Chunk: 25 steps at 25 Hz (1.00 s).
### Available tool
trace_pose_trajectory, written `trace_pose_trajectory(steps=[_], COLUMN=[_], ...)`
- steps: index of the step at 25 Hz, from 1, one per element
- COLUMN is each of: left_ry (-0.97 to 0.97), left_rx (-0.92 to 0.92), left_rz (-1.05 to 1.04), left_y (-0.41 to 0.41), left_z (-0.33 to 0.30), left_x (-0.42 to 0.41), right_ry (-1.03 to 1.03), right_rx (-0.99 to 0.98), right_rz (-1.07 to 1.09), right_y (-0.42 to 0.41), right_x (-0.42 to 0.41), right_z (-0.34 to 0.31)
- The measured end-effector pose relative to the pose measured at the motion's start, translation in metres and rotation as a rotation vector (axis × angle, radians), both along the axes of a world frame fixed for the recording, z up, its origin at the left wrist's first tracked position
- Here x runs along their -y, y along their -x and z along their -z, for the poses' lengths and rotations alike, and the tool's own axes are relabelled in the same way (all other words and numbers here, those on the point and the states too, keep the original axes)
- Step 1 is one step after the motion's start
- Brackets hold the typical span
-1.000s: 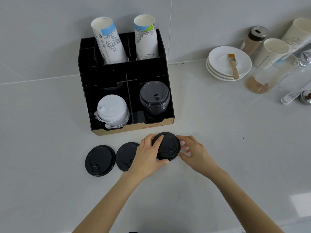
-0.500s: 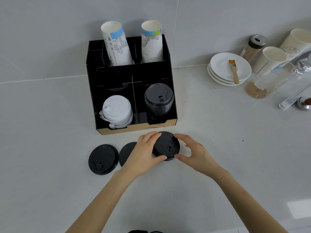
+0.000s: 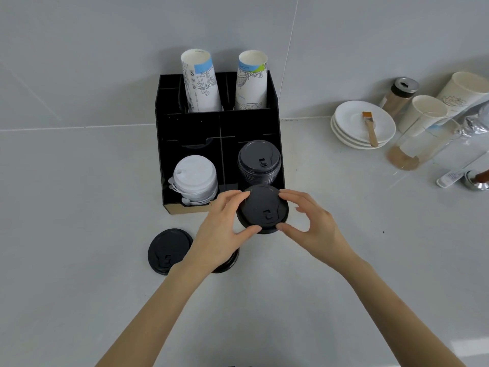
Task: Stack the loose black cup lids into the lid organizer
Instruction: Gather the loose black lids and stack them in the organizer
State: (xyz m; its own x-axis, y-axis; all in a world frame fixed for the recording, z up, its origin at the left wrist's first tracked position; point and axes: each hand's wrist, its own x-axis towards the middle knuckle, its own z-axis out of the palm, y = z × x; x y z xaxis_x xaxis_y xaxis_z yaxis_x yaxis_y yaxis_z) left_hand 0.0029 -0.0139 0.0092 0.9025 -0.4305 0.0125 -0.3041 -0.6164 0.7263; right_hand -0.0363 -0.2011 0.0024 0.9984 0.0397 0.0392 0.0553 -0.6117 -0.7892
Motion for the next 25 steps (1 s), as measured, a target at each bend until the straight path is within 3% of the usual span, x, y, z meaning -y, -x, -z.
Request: trace_pose_trajectory(steps=[9,25], left_ry=[-0.011,-0.044], left_rx=[0.080,0.009], left_rz=[-0.001,0.017], left_y=[-0.029,-0.102], left_z=[-0.019,-0.015], left_x=[0.006,0.022], right_ry=[0.017,0.073], right_rx=[0.058,0.018], right_rz=[0.044,0.131], right_y=[-0.028,-0.096], right_x=[0.002,0.007], right_z=[-0.019,-0.019])
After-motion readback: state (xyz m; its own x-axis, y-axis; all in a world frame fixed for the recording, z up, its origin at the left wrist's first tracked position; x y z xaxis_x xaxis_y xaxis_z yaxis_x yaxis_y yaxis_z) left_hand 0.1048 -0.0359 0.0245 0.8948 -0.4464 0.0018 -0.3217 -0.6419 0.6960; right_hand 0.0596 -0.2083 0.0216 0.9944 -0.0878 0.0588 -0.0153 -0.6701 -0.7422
